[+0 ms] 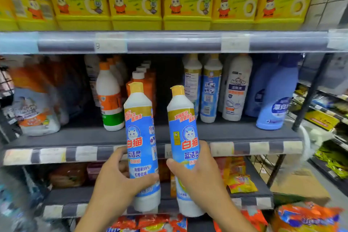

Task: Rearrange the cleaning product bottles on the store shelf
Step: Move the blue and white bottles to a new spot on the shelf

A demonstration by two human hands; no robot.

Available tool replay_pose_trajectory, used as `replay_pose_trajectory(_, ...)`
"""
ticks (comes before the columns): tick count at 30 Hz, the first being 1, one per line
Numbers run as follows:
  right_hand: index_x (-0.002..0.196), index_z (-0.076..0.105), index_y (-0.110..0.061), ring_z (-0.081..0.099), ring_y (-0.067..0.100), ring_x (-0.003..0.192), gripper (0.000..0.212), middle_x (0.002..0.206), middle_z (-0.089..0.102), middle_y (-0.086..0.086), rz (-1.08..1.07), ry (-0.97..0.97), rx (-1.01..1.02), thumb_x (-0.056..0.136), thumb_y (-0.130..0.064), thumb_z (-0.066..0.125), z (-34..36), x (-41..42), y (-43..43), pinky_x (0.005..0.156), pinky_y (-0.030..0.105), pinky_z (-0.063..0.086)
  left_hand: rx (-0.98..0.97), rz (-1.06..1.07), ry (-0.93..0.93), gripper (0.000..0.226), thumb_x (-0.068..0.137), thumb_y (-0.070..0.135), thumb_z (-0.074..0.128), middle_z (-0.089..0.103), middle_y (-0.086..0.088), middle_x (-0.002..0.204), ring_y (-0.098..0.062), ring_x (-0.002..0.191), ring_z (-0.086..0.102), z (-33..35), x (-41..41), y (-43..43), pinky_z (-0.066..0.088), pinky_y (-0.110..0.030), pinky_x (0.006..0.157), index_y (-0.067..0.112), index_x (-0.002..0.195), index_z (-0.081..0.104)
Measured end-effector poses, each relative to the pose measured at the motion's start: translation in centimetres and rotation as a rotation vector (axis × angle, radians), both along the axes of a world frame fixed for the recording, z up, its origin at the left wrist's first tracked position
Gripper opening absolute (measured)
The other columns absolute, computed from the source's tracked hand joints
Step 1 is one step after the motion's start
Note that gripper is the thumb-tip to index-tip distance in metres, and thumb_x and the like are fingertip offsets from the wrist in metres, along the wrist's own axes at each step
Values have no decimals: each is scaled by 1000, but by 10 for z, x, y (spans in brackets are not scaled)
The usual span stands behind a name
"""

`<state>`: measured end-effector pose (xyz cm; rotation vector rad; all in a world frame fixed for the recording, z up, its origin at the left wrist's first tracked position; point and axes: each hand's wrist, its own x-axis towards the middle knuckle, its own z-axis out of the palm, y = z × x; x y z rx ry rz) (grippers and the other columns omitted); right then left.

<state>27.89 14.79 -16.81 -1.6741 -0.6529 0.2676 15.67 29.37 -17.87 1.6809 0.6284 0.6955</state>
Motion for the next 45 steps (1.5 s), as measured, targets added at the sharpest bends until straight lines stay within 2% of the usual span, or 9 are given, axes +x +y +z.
replay_pose_trajectory(5,99,46,-30,65,1,73,39,89,65,-9,24,63,-20,74,-38,74,-1,46,-69,61,23,54,23,-24,25,81,33,36,97,75,14,90,-10,77,74,2,45,-66,60,-35,65,37,104,58)
replay_pose_trajectory(9,107,44,-34,62,-5,75,51,94,64,-13,70,22,-37,60,-36,63,3,73,-100,53,10,46,72,26,39,76,43,19,97,76,7,86,-11,74,74,1,75,-97,60,-37,68,32,107,57)
replay_pose_trajectory(14,105,50,-38,64,-2,74,47,90,68,-14,74,-5,13,63,-33,70,10,93,-112,54,11,47,167,49,41,62,46,24,96,75,14,82,-2,71,72,7,100,-108,60,-25,62,33,99,63)
replay_pose_trajectory(18,108,56,-33,66,2,75,42,93,70,-10,57,0,69,76,-16,76,16,108,-107,57,14,51,159,-14,58,61,46,33,94,76,13,86,-5,76,73,17,113,-93,59,-25,64,28,100,67)
replay_pose_trajectory(23,101,56,-35,66,0,73,37,90,69,-11,31,-33,96,77,-15,76,29,123,-91,54,12,49,164,-19,-3,62,46,35,94,76,14,89,-6,79,73,31,129,-72,58,-21,62,32,100,65)
replay_pose_trajectory(25,100,57,-35,68,4,75,34,93,69,-9,28,-37,101,78,-16,76,38,129,-79,58,16,53,192,-12,-15,61,47,35,94,75,15,86,-3,77,72,40,138,-62,56,-17,59,34,100,63)
replay_pose_trajectory(30,106,59,-24,69,11,80,35,96,71,-3,24,-50,132,76,-16,75,50,149,-44,71,31,58,267,2,-3,64,48,41,92,74,10,91,-1,75,70,52,162,-37,59,-24,64,32,105,63)
replay_pose_trajectory(39,101,51,-25,65,-4,76,38,95,66,-5,-40,-95,255,78,-7,75,35,177,-2,57,11,50,381,116,-43,67,56,41,90,70,16,87,3,75,67,30,195,-18,60,-32,69,34,115,59)
replay_pose_trajectory(45,123,48,-17,65,-2,88,55,109,63,3,-53,-109,267,77,-6,76,16,190,12,66,13,52,374,157,-79,72,56,36,91,67,19,88,5,79,65,21,205,-11,58,-29,71,32,119,56)
